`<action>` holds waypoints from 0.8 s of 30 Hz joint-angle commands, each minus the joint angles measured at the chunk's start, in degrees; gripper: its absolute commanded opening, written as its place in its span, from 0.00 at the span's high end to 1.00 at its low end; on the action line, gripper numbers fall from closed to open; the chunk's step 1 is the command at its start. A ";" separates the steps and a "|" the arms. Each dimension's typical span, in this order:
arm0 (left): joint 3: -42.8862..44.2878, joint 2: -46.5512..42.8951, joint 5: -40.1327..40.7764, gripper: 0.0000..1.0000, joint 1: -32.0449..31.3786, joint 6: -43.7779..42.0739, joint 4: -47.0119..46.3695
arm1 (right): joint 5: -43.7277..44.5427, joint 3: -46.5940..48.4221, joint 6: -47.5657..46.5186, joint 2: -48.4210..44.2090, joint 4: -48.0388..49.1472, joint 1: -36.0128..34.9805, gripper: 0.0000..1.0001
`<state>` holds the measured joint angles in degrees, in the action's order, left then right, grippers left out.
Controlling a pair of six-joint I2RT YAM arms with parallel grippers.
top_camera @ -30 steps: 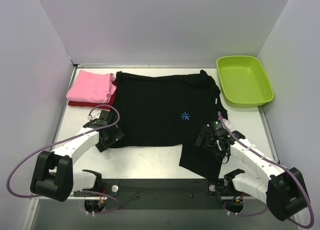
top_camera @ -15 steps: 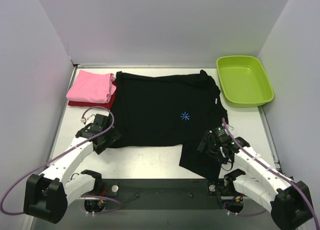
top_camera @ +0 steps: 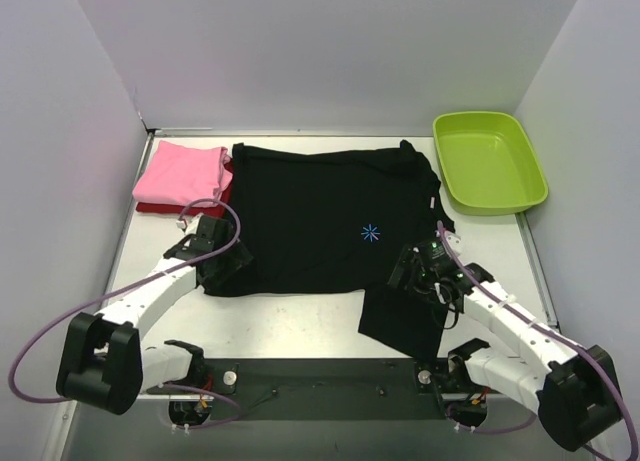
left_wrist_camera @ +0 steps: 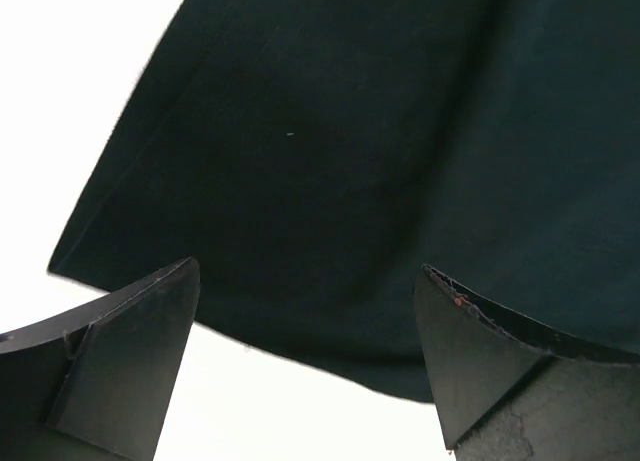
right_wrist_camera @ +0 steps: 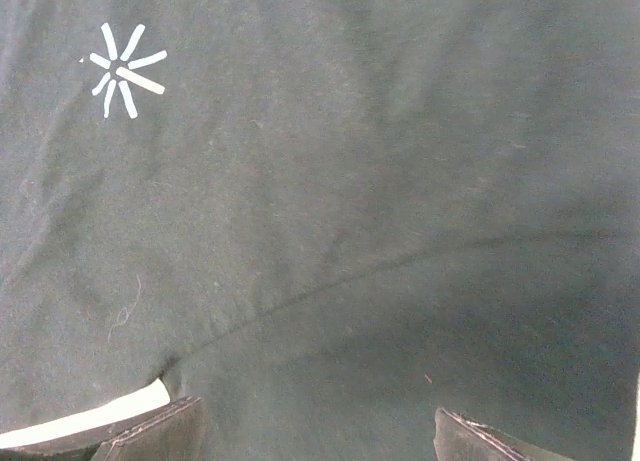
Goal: Fold and stack the t-shirts
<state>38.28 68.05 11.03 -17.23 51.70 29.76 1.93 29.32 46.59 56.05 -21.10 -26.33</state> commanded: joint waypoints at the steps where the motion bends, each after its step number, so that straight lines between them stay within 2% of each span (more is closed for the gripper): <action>1: -2.86 3.75 -1.27 0.02 -0.17 -2.30 -10.50 | -1.58 -3.83 -1.85 2.04 10.72 0.31 0.00; 4: -4.35 5.69 -1.80 0.03 -0.08 -2.75 -12.62 | -1.58 -6.55 -2.03 2.83 13.72 0.40 0.00; 8: -6.81 6.57 -2.06 0.03 -0.17 -2.13 -13.32 | -1.58 -8.66 -1.85 3.54 12.58 0.40 0.00; 15: -8.22 8.85 -0.66 0.03 -0.52 0.15 -8.84 | -2.29 -9.72 -0.27 -0.24 4.42 -1.62 0.01; 20: -11.20 5.17 -1.01 0.03 -1.66 1.56 -6.56 | -1.14 -9.46 2.36 -3.92 -2.62 -3.03 0.02; 24: -12.53 -1.67 -0.04 0.03 -2.80 2.53 -3.22 | -0.27 -9.20 5.34 -5.86 -6.31 -6.19 0.02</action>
<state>30.02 69.30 11.84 -18.72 51.92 16.88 0.71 21.08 47.90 51.72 -17.47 -30.30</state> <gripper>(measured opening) 0.974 0.983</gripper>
